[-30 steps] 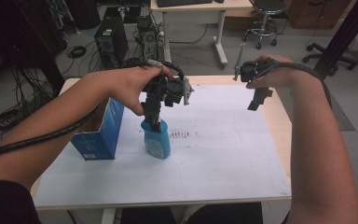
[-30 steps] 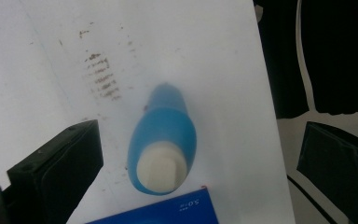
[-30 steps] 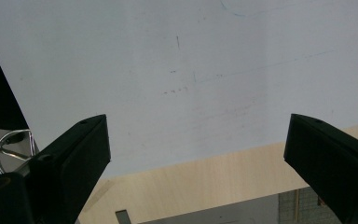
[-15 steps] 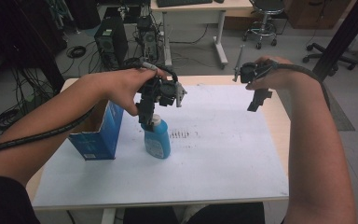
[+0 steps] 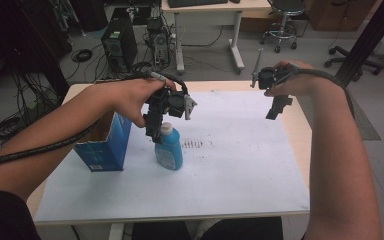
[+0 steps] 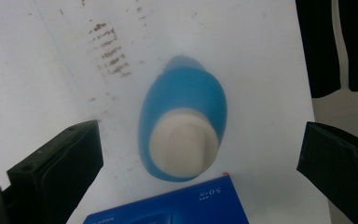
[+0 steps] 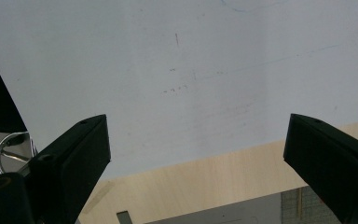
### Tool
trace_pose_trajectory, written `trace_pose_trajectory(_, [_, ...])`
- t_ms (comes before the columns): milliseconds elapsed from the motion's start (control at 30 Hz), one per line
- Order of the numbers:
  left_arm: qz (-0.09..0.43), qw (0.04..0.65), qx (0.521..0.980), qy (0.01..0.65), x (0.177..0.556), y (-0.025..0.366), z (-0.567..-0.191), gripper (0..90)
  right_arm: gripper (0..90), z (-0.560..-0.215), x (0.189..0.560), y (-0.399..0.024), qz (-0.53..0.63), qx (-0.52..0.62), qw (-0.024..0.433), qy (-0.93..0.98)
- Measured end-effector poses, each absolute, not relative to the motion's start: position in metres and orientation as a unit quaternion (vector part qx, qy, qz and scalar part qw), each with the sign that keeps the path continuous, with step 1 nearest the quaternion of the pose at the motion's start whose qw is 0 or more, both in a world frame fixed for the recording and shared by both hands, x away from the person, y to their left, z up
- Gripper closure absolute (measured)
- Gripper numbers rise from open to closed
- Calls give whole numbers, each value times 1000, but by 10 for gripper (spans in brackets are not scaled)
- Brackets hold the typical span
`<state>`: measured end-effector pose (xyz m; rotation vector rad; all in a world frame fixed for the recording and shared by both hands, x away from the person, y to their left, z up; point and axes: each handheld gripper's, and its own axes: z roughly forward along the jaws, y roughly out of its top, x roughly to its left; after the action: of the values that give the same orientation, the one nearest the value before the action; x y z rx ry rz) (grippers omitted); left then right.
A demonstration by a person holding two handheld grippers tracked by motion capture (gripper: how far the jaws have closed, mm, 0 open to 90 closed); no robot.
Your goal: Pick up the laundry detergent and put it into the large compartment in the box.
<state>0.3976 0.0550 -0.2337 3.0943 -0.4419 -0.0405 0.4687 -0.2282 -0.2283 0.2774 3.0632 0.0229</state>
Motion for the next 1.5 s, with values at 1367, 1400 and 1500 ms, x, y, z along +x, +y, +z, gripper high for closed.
trace_pose_trajectory(1367, [9,-9,989,-150,400,63,-279,2,71,-240,471,-219,2,81,26,996])
trace_pose_trajectory(1400, [9,-9,989,-150,400,63,-279,2,71,-240,471,-219,2,81,26,996])
trace_pose_trajectory(1500, [11,-7,989,-149,401,62,-282,2,73,-241,471,-219,4,82,25,996])
